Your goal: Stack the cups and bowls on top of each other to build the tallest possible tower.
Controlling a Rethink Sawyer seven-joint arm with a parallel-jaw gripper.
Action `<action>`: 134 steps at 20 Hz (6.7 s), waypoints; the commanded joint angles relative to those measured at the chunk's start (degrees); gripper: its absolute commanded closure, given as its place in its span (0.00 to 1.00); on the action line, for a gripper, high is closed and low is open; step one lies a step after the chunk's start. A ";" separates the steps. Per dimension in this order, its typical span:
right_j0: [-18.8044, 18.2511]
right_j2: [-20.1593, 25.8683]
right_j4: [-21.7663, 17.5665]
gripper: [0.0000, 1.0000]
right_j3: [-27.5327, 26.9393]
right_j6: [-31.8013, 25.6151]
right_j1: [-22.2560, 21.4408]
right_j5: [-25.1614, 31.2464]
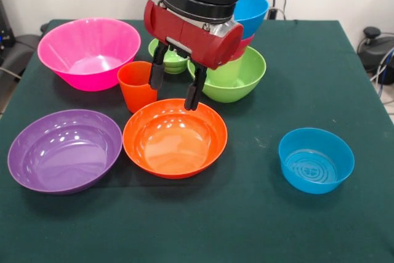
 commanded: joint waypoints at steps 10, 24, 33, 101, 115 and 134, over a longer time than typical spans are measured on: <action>-7.45 8.40 -3.75 0.00 10.43 -17.08 -3.95 -1.45; -11.21 9.80 -2.17 0.00 20.23 -11.08 -5.79 -2.50; -13.24 10.60 -3.96 0.00 20.35 -10.29 -4.43 -7.93; -2.99 -3.44 -14.08 0.00 -4.26 0.50 21.75 -21.20; -8.58 5.36 -10.43 1.00 -3.99 -8.17 22.44 -20.94; -10.15 7.57 -7.61 1.00 -6.95 -14.10 13.93 -2.94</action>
